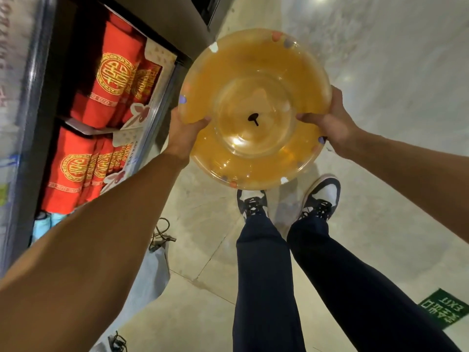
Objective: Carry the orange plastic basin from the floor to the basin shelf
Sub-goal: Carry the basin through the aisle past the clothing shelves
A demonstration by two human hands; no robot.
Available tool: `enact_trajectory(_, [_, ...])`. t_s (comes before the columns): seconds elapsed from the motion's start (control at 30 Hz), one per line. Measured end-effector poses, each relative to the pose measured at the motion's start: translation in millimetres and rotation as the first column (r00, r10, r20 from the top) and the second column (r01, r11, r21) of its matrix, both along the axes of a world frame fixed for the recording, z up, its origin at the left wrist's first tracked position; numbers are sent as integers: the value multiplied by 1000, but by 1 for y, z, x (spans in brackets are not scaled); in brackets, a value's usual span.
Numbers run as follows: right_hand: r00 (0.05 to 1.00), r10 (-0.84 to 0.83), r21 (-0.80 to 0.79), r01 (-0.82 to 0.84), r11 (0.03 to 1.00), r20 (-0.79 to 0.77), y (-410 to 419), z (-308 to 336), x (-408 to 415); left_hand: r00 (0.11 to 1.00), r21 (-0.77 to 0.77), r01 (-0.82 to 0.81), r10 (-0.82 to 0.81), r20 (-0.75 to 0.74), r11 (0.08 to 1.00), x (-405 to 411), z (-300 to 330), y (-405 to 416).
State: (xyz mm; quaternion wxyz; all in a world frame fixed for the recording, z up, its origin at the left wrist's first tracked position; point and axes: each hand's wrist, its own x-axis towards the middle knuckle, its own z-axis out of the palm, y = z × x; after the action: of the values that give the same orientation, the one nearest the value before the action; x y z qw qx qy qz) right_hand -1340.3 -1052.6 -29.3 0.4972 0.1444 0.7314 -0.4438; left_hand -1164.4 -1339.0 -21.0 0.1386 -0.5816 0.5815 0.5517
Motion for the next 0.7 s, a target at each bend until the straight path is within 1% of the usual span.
enact_trajectory(0.13, [999, -42, 21, 42, 999, 10, 7, 21, 2, 1000, 15, 1, -1, 3, 1000, 0, 21, 6])
enact_trajectory(0.27, [998, -68, 10, 68, 998, -4, 36, 78, 7, 998, 26, 62, -62, -2, 998, -4, 78, 23])
enact_trajectory(0.4, [989, -148, -1, 148, 989, -10, 77, 173, 6, 983, 37, 174, -172, -67, 984, -28, 173, 48])
enact_trajectory(0.57, [965, -255, 5, 255, 967, -53, 140, 315, 0, 930, 8, 336, -330, -159, 942, -77, 314, 92])
enact_trajectory(0.7, [925, -356, 5, 360, 933, -131, 197, 416, -8, 851, -52, 461, -458, -255, 886, -126, 419, 139])
